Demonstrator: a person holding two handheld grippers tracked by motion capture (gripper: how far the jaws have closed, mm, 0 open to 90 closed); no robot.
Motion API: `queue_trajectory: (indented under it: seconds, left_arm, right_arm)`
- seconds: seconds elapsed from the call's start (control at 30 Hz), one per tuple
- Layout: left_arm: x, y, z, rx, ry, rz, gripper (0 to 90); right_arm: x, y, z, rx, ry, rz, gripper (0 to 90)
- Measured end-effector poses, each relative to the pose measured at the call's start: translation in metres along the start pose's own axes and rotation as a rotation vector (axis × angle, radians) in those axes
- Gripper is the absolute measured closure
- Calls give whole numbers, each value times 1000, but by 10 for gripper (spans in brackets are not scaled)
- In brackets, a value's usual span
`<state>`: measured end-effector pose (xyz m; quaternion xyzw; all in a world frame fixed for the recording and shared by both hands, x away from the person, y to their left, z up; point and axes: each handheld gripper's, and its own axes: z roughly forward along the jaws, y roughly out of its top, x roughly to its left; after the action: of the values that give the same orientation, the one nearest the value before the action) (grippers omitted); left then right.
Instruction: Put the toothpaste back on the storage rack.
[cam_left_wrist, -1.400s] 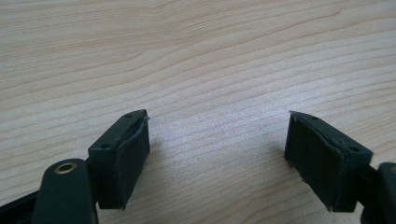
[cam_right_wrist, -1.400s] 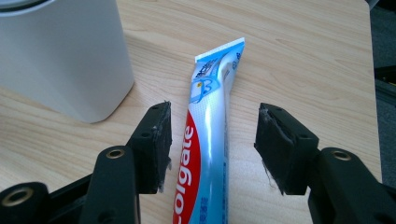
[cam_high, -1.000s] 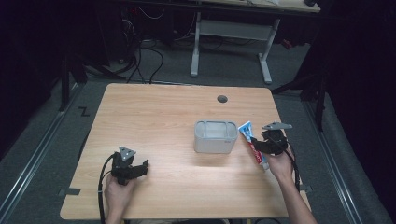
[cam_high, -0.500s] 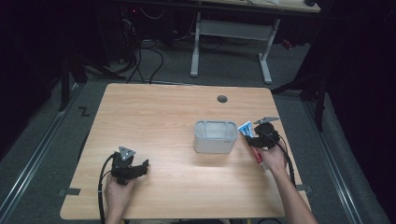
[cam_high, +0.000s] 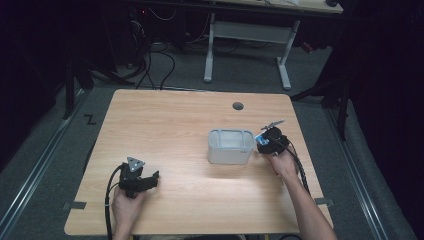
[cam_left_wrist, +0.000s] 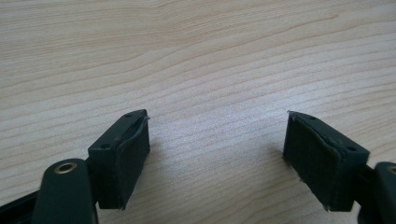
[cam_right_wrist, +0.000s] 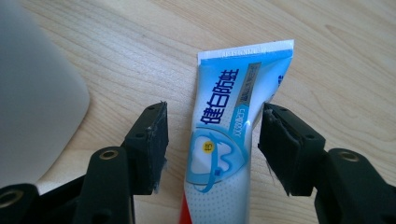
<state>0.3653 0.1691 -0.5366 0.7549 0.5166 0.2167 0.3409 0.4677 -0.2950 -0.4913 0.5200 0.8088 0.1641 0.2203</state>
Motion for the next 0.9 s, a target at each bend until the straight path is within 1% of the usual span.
queue_trajectory:
  seconds: [0.2,0.23,0.3,0.43,0.57,0.63,0.67,0.7,0.73,0.8,0.9]
  left_arm:
    - [0,0,0,1,3,3,232]
    - [0,0,0,2,3,4,232]
    - [-1,0,0,3,5,6,232]
    - [-1,0,0,3,6,8,232]
    - [-1,0,0,3,6,7,232]
    - [-1,0,0,3,5,6,232]
    - [-1,0,0,3,5,6,232]
    - [-1,0,0,3,5,6,232]
    - [-1,0,0,3,5,6,232]
    - [-1,0,0,3,4,6,232]
    - [0,0,0,3,3,5,232]
  right_arm:
    - [-4,-1,5,24,5,17,440]
    - [-4,-1,6,26,0,11,442]
    - [-4,-1,7,28,0,14,444]
    - [-6,-2,8,35,4,17,478]
    - [-9,-2,10,46,23,38,484]
    - [-11,-2,10,56,37,57,488]
    - [-11,-2,10,56,37,57,488]
    - [-12,-2,12,69,56,73,495]
    - [-13,-2,12,77,62,78,500]
    - [-14,-1,12,87,73,80,513]
    - [-14,1,12,101,85,71,538]
